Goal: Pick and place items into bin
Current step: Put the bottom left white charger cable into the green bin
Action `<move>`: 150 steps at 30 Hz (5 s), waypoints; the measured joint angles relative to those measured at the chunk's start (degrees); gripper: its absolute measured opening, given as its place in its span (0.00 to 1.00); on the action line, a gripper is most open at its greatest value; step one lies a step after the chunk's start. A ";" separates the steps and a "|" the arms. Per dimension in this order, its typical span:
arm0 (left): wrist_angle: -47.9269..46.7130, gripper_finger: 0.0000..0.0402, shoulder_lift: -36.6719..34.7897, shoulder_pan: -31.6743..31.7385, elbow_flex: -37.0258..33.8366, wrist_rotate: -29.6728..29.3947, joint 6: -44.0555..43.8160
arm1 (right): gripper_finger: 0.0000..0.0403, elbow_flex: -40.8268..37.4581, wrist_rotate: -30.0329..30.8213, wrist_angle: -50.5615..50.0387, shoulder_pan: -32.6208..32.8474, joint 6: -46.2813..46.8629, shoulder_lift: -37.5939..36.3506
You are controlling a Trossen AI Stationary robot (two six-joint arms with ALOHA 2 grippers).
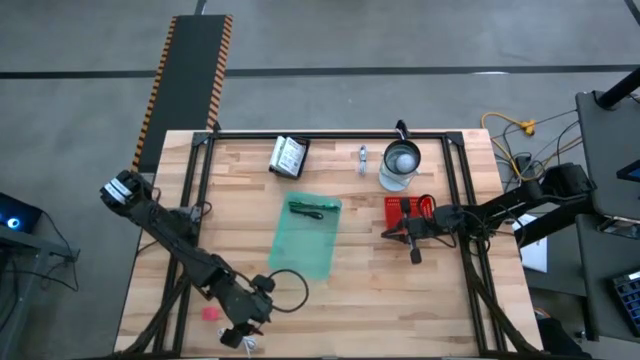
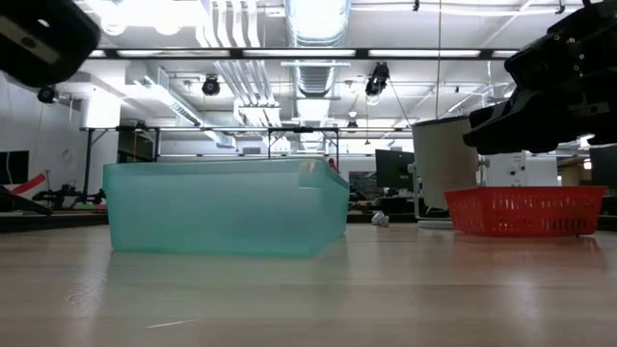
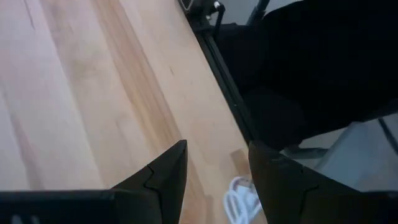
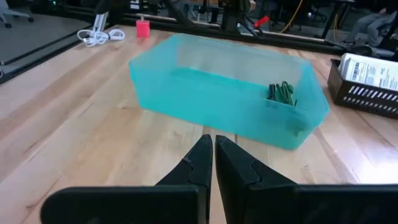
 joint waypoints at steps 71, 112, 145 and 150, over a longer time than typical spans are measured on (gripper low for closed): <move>-0.23 0.38 3.33 -11.87 -2.08 -0.79 -30.96 | 0.02 0.00 0.05 1.72 0.01 -0.70 0.00; -5.17 0.38 10.49 -11.97 -1.88 -1.00 -35.37 | 0.02 -0.01 -0.02 3.10 0.01 -1.79 0.00; -6.48 0.06 8.49 -9.72 -1.71 -0.38 -22.09 | 0.02 0.00 0.00 3.10 0.00 -2.23 0.00; -6.22 0.06 6.72 -8.71 -0.17 0.17 -17.41 | 0.02 -0.01 0.00 3.13 0.00 -2.23 0.00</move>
